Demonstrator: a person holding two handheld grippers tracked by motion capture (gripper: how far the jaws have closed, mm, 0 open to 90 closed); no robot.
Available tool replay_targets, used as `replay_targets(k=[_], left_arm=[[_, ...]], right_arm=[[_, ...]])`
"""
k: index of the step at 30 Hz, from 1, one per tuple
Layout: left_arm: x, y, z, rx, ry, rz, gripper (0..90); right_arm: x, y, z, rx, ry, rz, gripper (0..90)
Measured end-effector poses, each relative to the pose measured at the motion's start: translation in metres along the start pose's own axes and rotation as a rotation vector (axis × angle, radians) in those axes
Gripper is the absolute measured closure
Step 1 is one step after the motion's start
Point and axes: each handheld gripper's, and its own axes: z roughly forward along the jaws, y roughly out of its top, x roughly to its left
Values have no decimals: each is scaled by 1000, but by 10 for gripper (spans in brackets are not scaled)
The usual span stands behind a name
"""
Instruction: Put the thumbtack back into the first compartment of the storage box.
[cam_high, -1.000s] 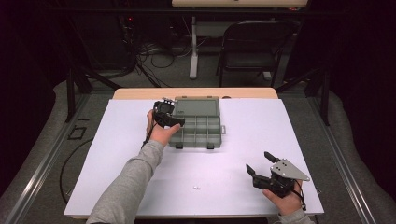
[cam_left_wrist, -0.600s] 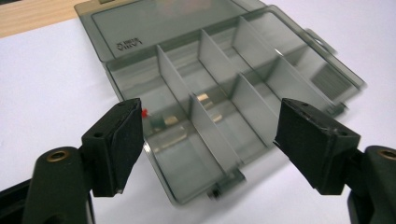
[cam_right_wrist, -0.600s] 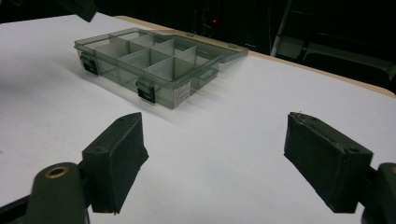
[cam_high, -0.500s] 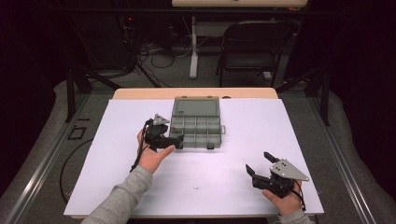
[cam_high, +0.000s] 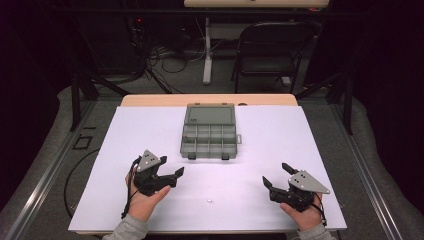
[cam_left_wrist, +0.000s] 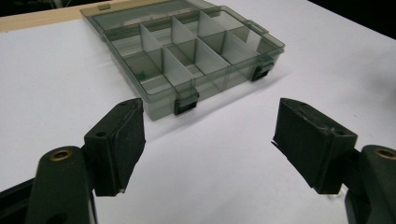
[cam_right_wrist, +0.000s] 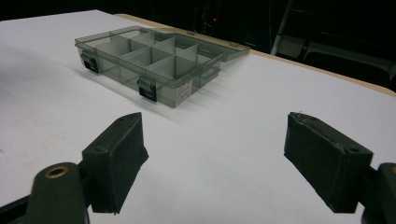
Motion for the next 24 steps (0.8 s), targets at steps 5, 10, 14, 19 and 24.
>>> replay_targets(k=[5, 10, 14, 19, 24], left_arm=[[-7, -4, 2, 5, -11, 1, 267], [-21, -10, 6, 22, -49, 47, 344], [-29, -19, 14, 57, -106, 50, 420], [-43, -25, 26, 110, -178, 101, 503], [-53, -29, 37, 165, -237, 123, 614]], right_arm=[[0, 0, 0, -4, 2, -5, 196], [-2, -1, 0, -4, 2, 5, 196], [-1, 0, 0, -1, 6, 0, 196], [0, 0, 0, 3, 6, -1, 196], [-1, -1, 1, 3, 10, 0, 196]])
